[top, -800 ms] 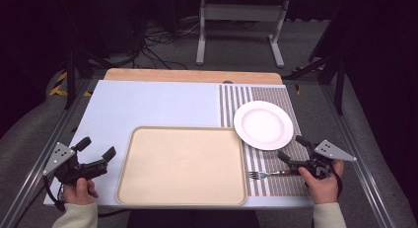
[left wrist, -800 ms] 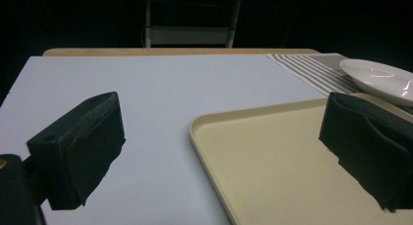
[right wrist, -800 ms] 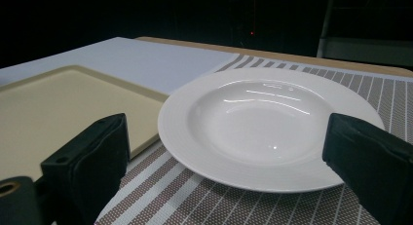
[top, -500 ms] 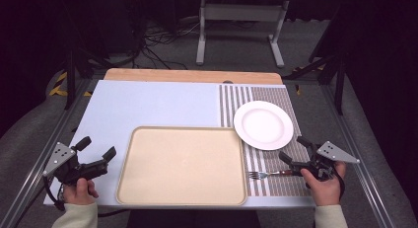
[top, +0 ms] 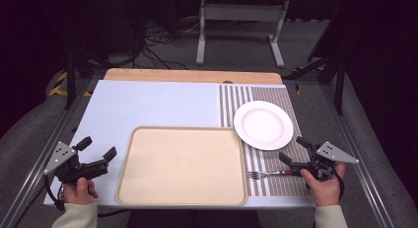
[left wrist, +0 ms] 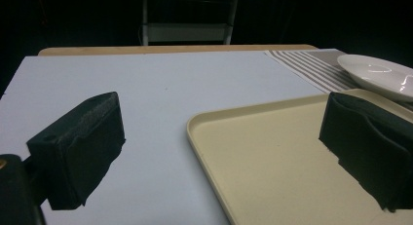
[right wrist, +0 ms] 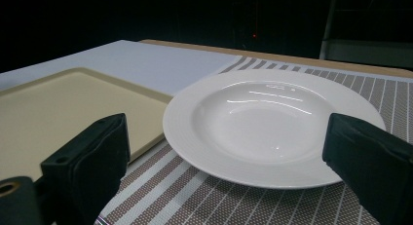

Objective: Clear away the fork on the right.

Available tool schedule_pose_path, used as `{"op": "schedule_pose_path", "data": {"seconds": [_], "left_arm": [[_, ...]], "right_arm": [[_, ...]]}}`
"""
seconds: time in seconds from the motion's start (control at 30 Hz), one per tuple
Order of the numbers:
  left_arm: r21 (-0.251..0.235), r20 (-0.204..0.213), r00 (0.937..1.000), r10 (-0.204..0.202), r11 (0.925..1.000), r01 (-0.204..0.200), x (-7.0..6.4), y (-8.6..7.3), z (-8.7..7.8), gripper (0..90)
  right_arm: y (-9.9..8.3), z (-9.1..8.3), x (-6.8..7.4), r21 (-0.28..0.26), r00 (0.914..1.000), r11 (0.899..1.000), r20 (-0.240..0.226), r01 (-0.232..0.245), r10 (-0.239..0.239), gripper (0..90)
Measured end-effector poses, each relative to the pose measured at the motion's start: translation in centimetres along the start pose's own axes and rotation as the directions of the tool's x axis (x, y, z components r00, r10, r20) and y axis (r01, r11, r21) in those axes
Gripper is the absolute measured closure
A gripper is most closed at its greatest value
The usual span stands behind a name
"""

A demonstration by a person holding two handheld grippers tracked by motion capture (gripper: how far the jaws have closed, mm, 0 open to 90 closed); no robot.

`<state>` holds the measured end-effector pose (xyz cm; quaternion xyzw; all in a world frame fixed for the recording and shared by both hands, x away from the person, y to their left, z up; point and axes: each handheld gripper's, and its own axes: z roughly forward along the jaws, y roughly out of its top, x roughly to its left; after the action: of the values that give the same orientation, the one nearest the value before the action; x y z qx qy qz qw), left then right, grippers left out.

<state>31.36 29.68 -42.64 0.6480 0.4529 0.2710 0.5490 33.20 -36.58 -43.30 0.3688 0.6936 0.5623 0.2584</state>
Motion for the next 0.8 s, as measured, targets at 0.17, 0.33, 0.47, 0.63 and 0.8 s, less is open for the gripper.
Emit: {"op": "schedule_pose_path", "data": {"seconds": [0.17,0.33,0.47,0.63,0.8], "left_arm": [[0.0,-0.003,1.0,-0.003,1.0,0.003,0.0,-0.1,0.1,3.2],[0.012,-0.003,1.0,-0.006,0.9999,0.006,0.1,-0.1,0.2,3.2],[0.011,-0.003,1.0,-0.006,0.9999,0.006,0.1,-0.1,0.2,3.2],[0.012,-0.001,1.0,-0.006,0.9999,0.006,0.1,-0.1,0.2,3.2],[0.006,-0.008,1.0,-0.006,1.0,0.006,0.1,-0.1,0.1,3.2]], "right_arm": [[0.4,0.3,0.0,0.003,0.9999,1.0,-0.012,0.001,-0.001,3.5],[1.9,1.5,0.4,0.038,0.9977,0.998,-0.053,0.045,-0.043,3.5],[2.6,2.1,0.6,0.054,0.9957,0.997,-0.072,0.061,-0.057,3.5],[4.0,3.1,1.1,0.108,0.9875,0.988,-0.121,0.114,-0.101,3.4],[4.8,3.7,1.5,0.19,0.971,0.96,-0.163,0.205,-0.175,4.3]]}}
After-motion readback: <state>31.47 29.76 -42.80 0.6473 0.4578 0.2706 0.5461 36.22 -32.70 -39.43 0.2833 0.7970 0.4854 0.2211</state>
